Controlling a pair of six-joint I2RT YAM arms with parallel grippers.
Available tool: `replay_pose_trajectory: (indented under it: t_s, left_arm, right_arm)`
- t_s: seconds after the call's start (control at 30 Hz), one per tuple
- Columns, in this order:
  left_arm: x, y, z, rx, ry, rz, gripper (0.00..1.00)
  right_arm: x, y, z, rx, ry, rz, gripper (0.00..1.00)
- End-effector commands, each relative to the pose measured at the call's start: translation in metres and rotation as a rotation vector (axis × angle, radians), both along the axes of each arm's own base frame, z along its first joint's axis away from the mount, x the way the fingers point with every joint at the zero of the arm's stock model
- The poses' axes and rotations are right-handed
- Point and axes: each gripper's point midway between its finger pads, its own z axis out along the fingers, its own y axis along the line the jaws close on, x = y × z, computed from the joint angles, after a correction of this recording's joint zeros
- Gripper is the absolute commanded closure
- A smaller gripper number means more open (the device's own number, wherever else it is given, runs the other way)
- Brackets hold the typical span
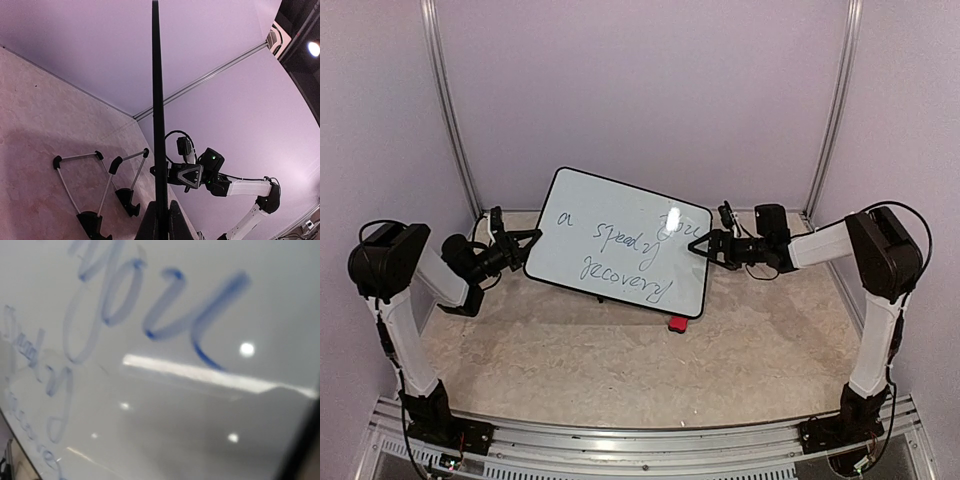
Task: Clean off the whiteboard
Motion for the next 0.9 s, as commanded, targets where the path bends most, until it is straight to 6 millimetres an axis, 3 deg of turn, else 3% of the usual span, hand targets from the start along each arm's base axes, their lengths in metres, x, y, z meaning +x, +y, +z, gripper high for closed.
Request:
replay_pose_trajectory:
  t_s: [0.0,0.5,0.63,0.87]
  left_arm:
    - [-0.031,-0.004,0.080,-0.001,-0.441,-0.017,1.00]
    - [-0.019,-0.026,0.058,0.101,-0.396,-0.043,0.97]
    - [-0.011,-0.034,0.051,0.137,-0.378,-0.047,0.97]
    - [0.008,-0.048,0.034,0.210,-0.352,-0.044,0.96]
  right_arm:
    - [0.000,0.029,0.044,0.065,-0.097,0.100,0.01]
    - [0.016,0.041,0.138,0.122,-0.186,0.105,0.01]
    - [0.023,0.044,0.146,0.135,-0.197,0.107,0.01]
    - [0.040,0.050,0.141,0.123,-0.206,0.104,0.01]
